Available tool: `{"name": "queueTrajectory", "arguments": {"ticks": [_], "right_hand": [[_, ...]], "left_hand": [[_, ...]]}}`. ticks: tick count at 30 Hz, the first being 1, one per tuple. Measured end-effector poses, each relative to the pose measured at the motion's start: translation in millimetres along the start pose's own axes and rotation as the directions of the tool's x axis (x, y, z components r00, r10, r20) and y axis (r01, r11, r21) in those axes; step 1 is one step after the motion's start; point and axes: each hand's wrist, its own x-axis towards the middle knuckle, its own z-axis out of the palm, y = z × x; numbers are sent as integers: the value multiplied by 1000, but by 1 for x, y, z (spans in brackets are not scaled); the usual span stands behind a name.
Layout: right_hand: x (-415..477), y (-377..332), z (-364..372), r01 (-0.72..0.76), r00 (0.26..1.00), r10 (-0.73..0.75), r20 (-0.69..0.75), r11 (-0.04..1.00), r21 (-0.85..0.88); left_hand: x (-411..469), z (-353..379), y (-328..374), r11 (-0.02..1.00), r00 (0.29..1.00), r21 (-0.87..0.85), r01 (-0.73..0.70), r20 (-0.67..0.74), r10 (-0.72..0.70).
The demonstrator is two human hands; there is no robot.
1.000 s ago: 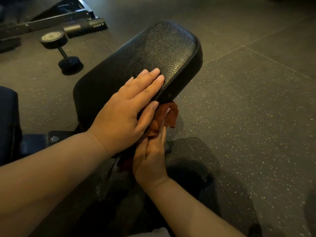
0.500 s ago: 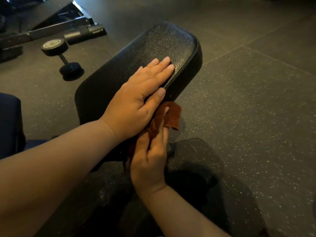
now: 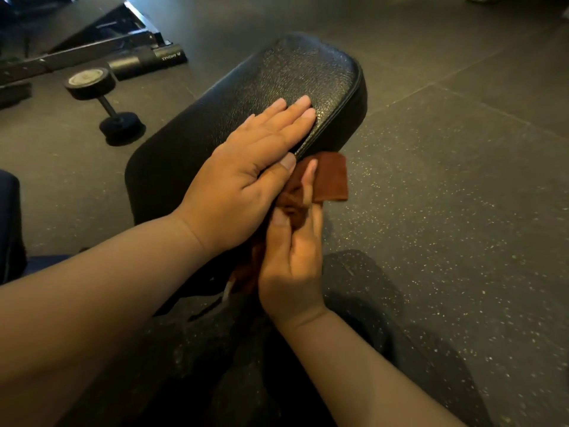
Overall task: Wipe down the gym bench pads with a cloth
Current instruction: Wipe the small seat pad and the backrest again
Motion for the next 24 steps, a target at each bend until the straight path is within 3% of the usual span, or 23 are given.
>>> {"name": "queueTrajectory", "arguments": {"ticks": [3,6,12,14,18,22,24], "right_hand": [[-9,5,3,-70,997,71,-27,997,13],[-42,8,7,-204,977,205,56,979,-16],[16,5,-13,47,997,-51,-51,995,-89],[3,9,-10,4,999,-8,-43,995,-97],[-31,6,-6,-88,989,100,114,991,-102],[7,8,-20,32,999,-27,42,992,-121],[1,9,-14,-2,1000,4,14,994,-109]], "left_hand": [[1,-1,-2,1000,1000,-3,3,12,-3],[0,-1,-3,1000,1000,8,5,10,-5],[1,2,-2,1000,1000,18,-13,-10,13],[1,2,-3,1000,1000,17,-12,-9,12],[-1,2,-2,1000,1000,27,-11,-6,11],[0,1,0,1000,1000,19,-12,-5,12],[1,1,-1,1000,1000,8,-10,1,10]]}}
